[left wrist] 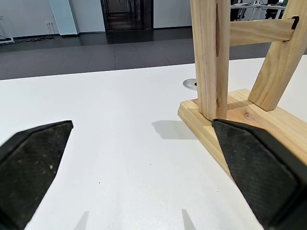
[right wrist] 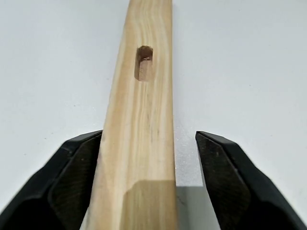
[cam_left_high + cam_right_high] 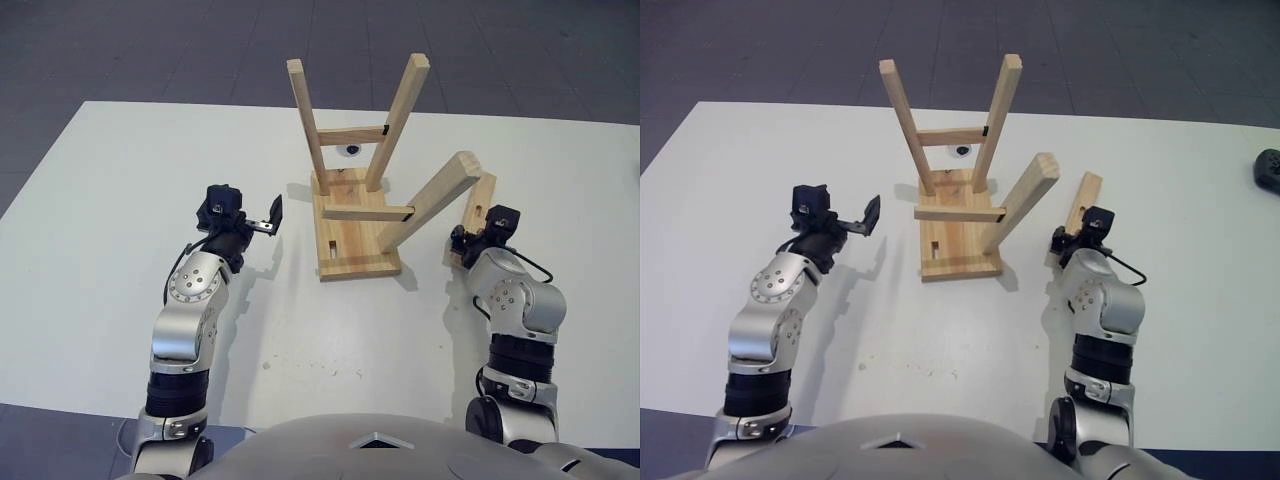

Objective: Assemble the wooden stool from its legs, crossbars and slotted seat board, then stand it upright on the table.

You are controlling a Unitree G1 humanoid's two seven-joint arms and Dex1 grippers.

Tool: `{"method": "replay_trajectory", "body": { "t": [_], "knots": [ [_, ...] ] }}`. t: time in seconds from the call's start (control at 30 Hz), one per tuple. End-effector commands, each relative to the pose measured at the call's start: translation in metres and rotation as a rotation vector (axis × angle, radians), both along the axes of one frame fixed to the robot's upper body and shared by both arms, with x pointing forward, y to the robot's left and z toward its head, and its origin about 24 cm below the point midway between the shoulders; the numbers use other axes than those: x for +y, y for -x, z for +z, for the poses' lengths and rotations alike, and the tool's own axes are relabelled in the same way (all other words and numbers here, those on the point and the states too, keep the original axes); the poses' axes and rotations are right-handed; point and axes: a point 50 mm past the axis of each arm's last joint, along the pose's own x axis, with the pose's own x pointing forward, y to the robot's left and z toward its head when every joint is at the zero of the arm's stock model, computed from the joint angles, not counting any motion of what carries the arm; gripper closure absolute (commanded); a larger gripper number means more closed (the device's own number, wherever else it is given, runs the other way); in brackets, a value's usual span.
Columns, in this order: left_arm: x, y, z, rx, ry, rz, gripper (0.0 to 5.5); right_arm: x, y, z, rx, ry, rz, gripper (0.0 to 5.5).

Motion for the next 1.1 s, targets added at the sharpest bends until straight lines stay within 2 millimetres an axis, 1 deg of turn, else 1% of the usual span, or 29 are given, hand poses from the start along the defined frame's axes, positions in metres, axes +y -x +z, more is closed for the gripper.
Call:
{"method": "replay_trajectory", "body": {
  "t": [0.03, 0.1, 0.17, 0.2, 0.23, 0.27, 0.3, 0.37, 0.4, 0.47, 0.53, 0.57, 0.63, 0.7, 0.77, 0.87, 1.07, 1.1],
  "knots": [
    [0.003, -0.002, 0.002, -0.015, -0.017, 0.019, 0.10, -0.013, 0.009, -0.007, 0.060, 0.009, -0.017, 2.84],
    [0.005, -0.005, 0.005, -0.027, -0.014, 0.037, 0.10, -0.013, 0.007, -0.004, 0.032, -0.010, -0.021, 3.19],
    [0.005, -0.009, 0.011, -0.044, 0.020, 0.050, 0.10, -0.012, 0.003, 0.003, -0.026, -0.020, -0.003, 3.44],
    [0.006, -0.012, 0.017, -0.057, 0.042, 0.048, 0.10, -0.013, -0.001, 0.009, -0.069, -0.009, 0.010, 3.44],
    [0.006, -0.015, 0.024, -0.071, 0.069, 0.043, 0.10, -0.014, -0.006, 0.020, -0.151, 0.009, 0.021, 3.44],
    [0.007, -0.017, 0.032, -0.086, 0.115, 0.038, 0.10, -0.017, -0.012, 0.033, -0.241, 0.045, 0.043, 3.44],
    [0.007, -0.020, 0.043, -0.108, 0.179, 0.027, 0.10, -0.018, -0.018, 0.052, -0.362, 0.108, 0.092, 3.44],
    [0.005, -0.028, 0.076, -0.175, 0.383, -0.019, 0.10, -0.015, -0.026, 0.106, -0.672, 0.301, 0.252, 3.44],
    [0.004, -0.029, 0.090, -0.199, 0.462, -0.047, 0.10, -0.010, -0.026, 0.124, -0.775, 0.367, 0.323, 3.44],
    [0.000, -0.032, 0.118, -0.243, 0.635, -0.136, 0.10, 0.002, -0.024, 0.153, -0.943, 0.448, 0.455, 3.44],
    [-0.011, -0.032, 0.151, -0.281, 0.851, -0.299, 0.10, 0.021, -0.018, 0.174, -1.076, 0.497, 0.624, 3.44],
    [-0.017, -0.031, 0.163, -0.283, 0.927, -0.376, 0.10, 0.030, -0.015, 0.179, -1.114, 0.499, 0.713, 3.44],
    [-0.028, -0.028, 0.182, -0.270, 1.017, -0.500, 0.10, 0.048, -0.005, 0.185, -1.168, 0.482, 0.888, 3.44],
    [-0.038, -0.023, 0.194, -0.251, 1.057, -0.595, 0.10, 0.062, 0.004, 0.188, -1.196, 0.469, 1.023, 3.44],
    [-0.046, -0.019, 0.202, -0.228, 1.081, -0.668, 0.10, 0.070, 0.010, 0.188, -1.200, 0.453, 1.124, 3.44],
    [-0.051, -0.016, 0.208, -0.189, 1.097, -0.716, 0.10, 0.076, 0.014, 0.188, -1.200, 0.438, 1.210, 3.44],
    [-0.055, -0.019, 0.205, -0.120, 1.065, -0.719, 0.10, 0.078, 0.015, 0.185, -1.178, 0.419, 1.291, 3.44],
    [-0.055, -0.020, 0.205, -0.121, 1.057, -0.712, 0.29, 0.078, 0.015, 0.184, -1.169, 0.423, 1.298, 3.44]
  ]
}}
